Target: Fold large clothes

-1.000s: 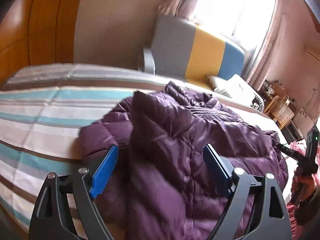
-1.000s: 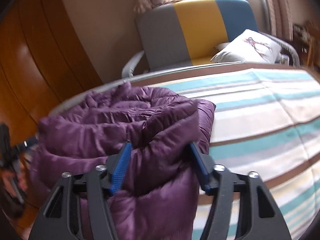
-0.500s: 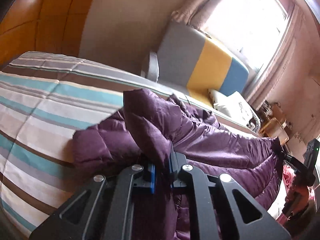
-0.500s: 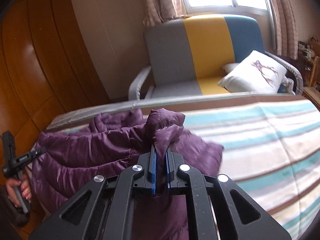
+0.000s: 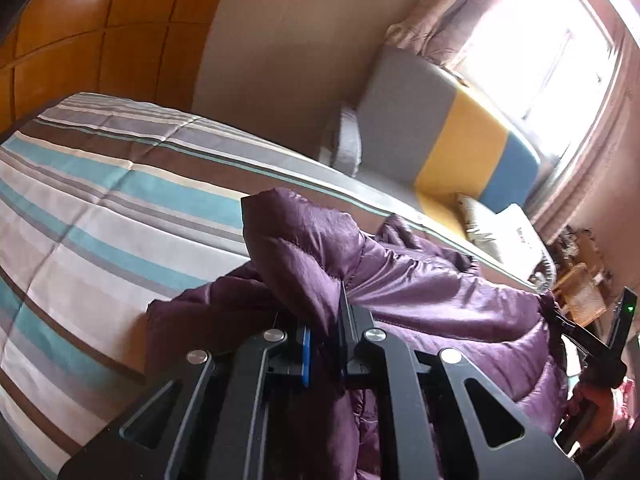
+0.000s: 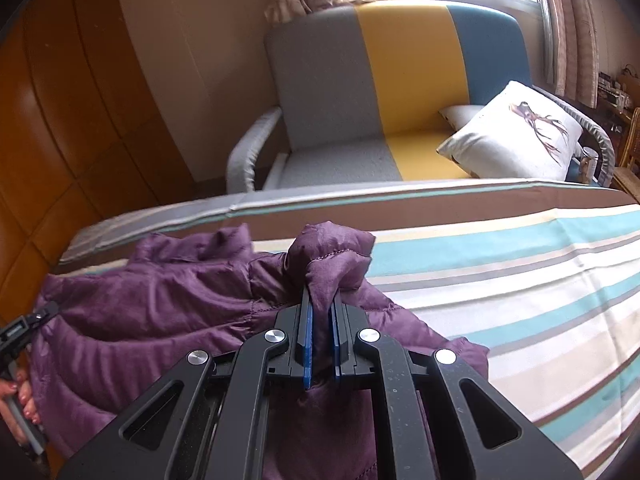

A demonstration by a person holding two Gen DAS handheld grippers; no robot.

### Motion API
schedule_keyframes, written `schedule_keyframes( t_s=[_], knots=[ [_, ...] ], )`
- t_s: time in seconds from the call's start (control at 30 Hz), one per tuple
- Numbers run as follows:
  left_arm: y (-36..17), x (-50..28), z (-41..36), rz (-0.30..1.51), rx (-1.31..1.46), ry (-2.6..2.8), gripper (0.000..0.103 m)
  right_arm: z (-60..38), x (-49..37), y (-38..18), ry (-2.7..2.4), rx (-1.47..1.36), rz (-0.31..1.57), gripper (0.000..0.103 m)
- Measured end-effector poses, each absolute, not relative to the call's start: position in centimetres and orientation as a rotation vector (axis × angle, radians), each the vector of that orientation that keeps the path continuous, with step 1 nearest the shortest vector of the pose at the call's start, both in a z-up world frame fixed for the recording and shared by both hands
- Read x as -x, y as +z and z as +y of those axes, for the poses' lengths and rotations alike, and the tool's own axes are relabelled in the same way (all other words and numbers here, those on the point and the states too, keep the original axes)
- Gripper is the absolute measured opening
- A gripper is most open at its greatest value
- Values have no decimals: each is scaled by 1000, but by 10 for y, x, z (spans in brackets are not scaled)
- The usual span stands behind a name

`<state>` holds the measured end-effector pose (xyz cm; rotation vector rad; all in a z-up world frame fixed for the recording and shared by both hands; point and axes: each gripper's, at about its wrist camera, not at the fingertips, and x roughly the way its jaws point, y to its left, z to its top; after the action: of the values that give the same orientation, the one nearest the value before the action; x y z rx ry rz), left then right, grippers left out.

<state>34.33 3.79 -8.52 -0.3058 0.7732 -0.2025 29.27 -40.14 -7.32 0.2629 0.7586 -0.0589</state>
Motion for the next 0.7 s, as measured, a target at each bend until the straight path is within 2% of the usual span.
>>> schedule_keyframes(
  t_s=[0.13,0.43,0.67,0.7],
  knots=[
    [-101,-357,29,795,247,-163,12,-406,-311,-100,-91,-269,797,7],
    [-134,-370,28,830,230,-125,25,-401,-321,-132,-121,-246,824,7],
    [-140,-371,23,831,201,-104,29,-392,-320,-136,-165,-186,827,9],
    [-139,-371,23,831,199,-102,32,-392,-320,-136,-168,-182,827,9]
  ],
)
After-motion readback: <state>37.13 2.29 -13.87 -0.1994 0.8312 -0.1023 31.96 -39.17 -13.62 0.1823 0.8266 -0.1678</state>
